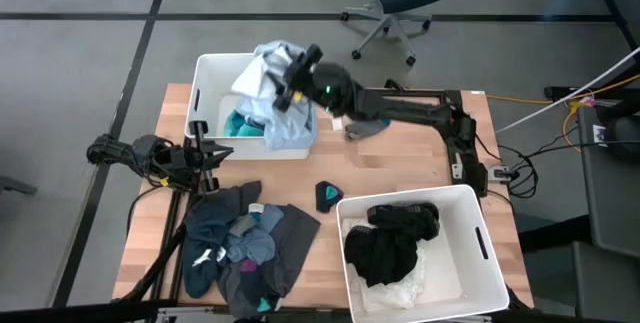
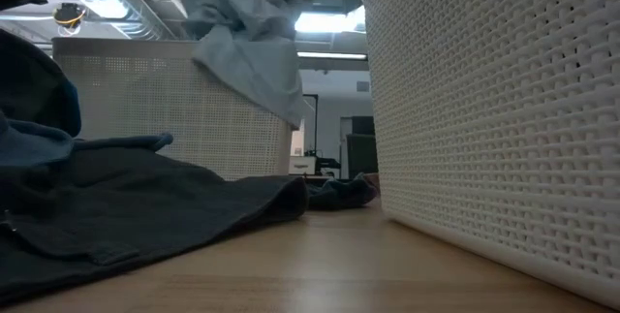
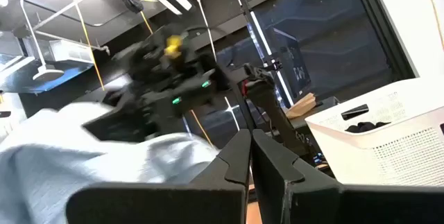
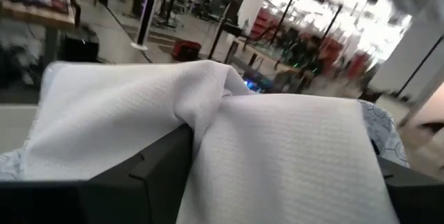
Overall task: Sort clothes
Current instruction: Put the gray polo shirt into the top white laundry bin
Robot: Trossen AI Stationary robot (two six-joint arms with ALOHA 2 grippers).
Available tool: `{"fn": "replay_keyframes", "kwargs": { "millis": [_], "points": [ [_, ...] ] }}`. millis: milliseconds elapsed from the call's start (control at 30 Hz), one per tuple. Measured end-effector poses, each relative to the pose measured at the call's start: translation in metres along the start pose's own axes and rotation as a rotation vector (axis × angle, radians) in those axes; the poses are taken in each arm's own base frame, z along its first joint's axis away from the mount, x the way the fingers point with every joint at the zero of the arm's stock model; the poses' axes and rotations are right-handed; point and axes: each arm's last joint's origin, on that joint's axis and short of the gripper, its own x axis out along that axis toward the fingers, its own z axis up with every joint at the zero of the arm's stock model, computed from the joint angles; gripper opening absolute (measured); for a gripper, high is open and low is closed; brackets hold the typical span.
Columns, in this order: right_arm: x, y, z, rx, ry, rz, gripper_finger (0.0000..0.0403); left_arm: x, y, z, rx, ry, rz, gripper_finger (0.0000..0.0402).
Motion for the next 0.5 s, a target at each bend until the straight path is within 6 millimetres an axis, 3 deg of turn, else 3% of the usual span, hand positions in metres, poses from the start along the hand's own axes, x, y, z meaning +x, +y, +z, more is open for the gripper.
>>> {"fn": "replay_keyframes", "kwargs": {
  "millis": [167,300,400,500],
  "points": [
    [0.013,-0.027,-0.031,0.243,0.146,0.085,0.0264,0.000,0.000,0.000,0.013,0.001,0.000,0.0005],
    [0.009,-0.018,-0.043,0.331,0.285,0.228,0.0264,0.000,0.000,0.000,0.014,0.001,0.000,0.0005],
    [-0.003,-0.005,-0.035,0.317,0.336,0.283,0.0264,0.000,0.000,0.000,0.014,0.000,0.000,0.0005],
    [-0.025,0.001,-0.007,0.252,0.296,0.285,0.0264,0.000,0.000,0.000,0.016,0.001,0.000,0.0005]
  ]
}}
